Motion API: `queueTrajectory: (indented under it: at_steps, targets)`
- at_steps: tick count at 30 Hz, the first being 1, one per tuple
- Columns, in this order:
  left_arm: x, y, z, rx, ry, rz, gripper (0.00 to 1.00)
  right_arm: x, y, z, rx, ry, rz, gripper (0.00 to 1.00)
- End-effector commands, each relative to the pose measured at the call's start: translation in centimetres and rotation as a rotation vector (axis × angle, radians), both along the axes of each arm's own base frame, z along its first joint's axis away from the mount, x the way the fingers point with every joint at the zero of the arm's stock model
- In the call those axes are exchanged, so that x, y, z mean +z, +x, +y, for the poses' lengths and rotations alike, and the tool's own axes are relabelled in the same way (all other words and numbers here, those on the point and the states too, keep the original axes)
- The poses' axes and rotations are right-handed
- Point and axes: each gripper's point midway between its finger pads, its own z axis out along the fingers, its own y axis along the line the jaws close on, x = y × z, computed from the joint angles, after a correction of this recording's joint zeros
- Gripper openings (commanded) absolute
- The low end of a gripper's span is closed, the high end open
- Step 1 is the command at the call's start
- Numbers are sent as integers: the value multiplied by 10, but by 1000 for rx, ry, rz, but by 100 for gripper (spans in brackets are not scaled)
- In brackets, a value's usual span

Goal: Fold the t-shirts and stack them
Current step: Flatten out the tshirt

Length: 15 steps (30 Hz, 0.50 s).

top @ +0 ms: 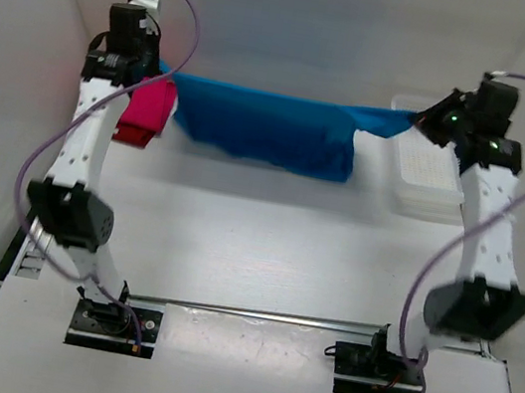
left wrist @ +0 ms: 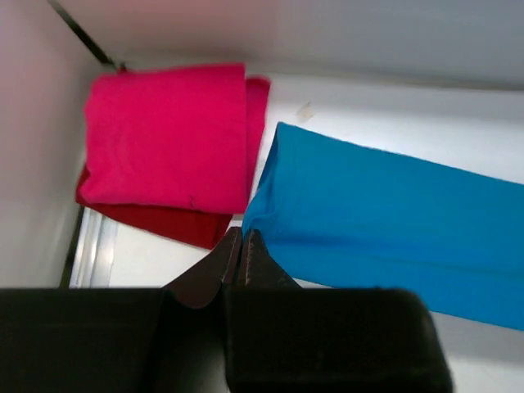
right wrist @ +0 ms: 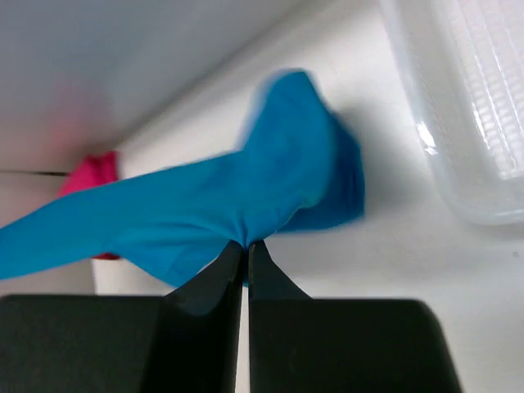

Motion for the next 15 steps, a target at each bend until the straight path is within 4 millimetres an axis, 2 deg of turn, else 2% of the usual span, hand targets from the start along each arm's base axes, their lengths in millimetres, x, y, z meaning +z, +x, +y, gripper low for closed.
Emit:
queueTrajectory:
  at_steps: [1,2,4,5,6,7,8,9,11,12,13,14,15]
  targets:
    - [63,-39,-3,-16,-1,-177,10,87,-37,15,79,-40,-275,0]
    - [40,-48,-4,-24,-4,-122,10,62,-47,20,102,-42,-217,0]
    - [13,-58,-12,-54,-14,-61,10,39,-65,30,138,-41,-174,0]
    - [-10,-70,-12,-54,-13,-8,10,4,-72,33,149,-38,-104,0]
    - [-21,-76,-18,-73,-19,17,10,-8,-79,37,164,-44,-88,0]
    - [-33,-82,-20,-84,-25,44,10,-13,-94,45,187,-43,-84,0]
    - [-56,-95,-19,-83,-24,96,10,-49,-106,45,186,-52,-14,0]
    - [-68,-103,-20,-90,-29,122,10,-52,-121,48,193,-60,-22,0]
    - [-92,-119,-24,-100,-28,177,10,-76,-141,47,173,-72,18,0]
    - [-116,-136,-21,-91,-21,232,10,-109,-158,45,174,-83,83,0]
    - [-127,-145,-18,-80,-14,258,10,-111,-174,48,177,-78,72,0]
    - [-148,-163,-15,-70,-5,305,10,-137,-193,50,187,-71,132,0]
    - [-157,-173,-12,-58,5,325,10,-147,-204,51,184,-77,151,0]
